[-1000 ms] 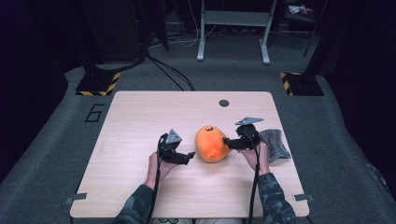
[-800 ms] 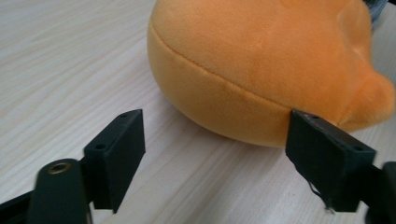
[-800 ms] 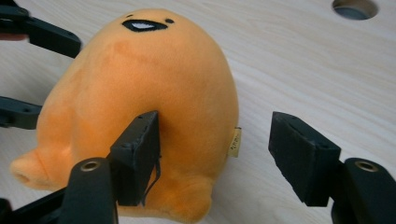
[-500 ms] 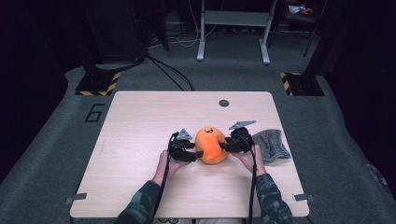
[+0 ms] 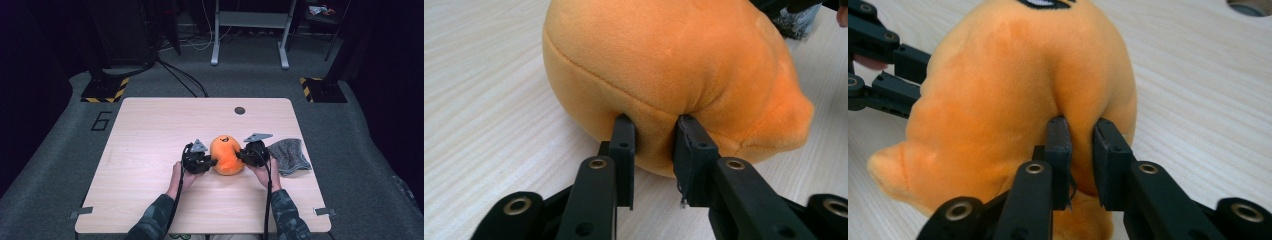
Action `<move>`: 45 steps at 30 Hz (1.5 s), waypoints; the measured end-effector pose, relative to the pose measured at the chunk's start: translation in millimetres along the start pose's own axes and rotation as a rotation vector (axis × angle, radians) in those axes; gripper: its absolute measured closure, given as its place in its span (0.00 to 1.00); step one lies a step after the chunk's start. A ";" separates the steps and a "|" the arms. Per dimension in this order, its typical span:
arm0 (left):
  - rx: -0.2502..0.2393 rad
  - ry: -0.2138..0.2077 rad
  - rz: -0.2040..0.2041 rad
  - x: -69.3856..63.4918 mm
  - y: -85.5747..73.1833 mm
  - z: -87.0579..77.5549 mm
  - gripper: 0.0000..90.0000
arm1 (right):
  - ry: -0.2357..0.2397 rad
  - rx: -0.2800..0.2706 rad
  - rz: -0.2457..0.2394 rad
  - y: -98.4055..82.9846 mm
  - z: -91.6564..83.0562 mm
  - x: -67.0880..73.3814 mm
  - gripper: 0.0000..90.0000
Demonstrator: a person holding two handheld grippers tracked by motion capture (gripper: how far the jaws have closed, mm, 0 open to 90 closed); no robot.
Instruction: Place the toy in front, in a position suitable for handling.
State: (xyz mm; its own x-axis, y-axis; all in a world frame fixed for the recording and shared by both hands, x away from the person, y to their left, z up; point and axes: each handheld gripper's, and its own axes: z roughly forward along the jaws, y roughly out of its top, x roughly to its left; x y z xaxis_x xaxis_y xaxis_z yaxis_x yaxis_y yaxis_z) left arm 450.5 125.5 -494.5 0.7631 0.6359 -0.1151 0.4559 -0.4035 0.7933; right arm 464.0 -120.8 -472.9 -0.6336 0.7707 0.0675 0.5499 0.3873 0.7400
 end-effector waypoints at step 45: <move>0.012 -0.057 -0.055 41.5 9.7 -46.6 0.30 | -0.125 -0.069 0.130 2.4 -43.9 28.4 0.35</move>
State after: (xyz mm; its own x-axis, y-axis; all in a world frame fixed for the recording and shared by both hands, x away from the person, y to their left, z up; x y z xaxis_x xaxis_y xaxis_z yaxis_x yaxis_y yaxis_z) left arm 465.2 178.6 -463.7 0.7613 0.6193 -0.1924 0.5031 -0.3768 0.7778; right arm 423.4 -120.2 -439.8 -0.4848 0.8706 0.0845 0.5811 0.2484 0.7750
